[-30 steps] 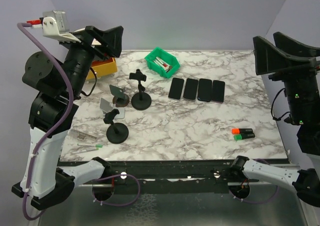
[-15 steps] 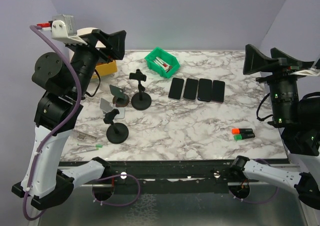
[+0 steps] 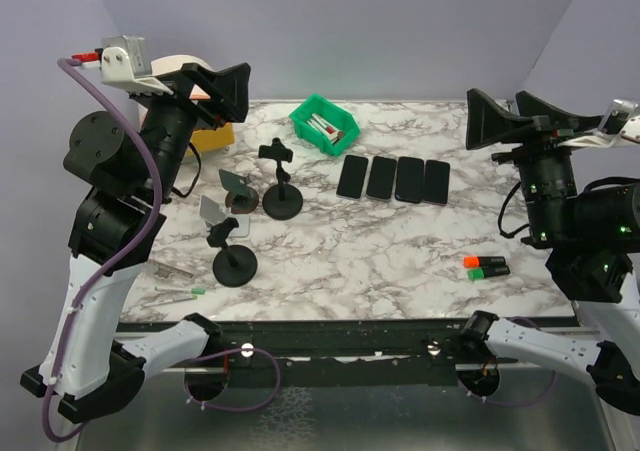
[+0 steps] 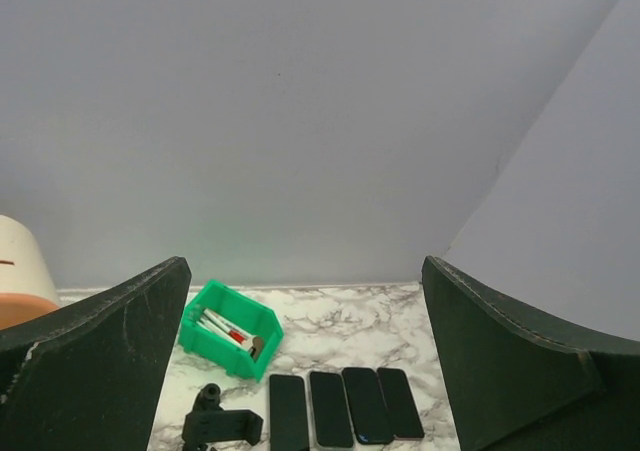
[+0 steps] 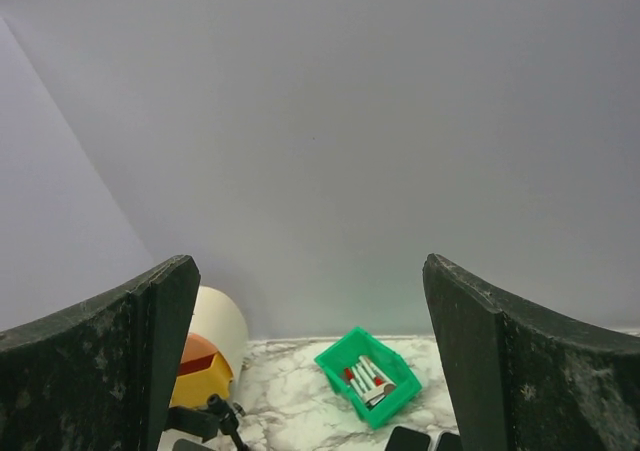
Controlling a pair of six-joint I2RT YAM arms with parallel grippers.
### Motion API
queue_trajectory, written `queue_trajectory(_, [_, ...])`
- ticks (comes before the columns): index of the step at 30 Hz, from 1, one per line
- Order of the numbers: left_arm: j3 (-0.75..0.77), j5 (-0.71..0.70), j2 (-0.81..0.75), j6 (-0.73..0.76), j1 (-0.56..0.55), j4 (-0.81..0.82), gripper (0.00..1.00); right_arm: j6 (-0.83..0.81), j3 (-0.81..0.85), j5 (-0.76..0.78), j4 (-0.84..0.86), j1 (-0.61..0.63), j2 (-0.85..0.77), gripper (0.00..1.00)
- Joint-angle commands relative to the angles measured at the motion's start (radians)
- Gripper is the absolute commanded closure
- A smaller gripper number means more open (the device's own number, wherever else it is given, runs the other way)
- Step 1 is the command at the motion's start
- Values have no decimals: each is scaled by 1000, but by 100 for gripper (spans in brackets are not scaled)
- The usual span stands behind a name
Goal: Remove the phone from the phone stand
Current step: Reset both arms
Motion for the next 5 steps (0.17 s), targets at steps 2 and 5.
queue_trajectory(2, [-23, -28, -17, 7, -7, 18, 1, 2, -48, -49, 60, 6, -24, 0])
queue_trajectory(5, [-25, -39, -13, 1, -12, 16, 1, 2, -52, -46, 56, 5, -25, 0])
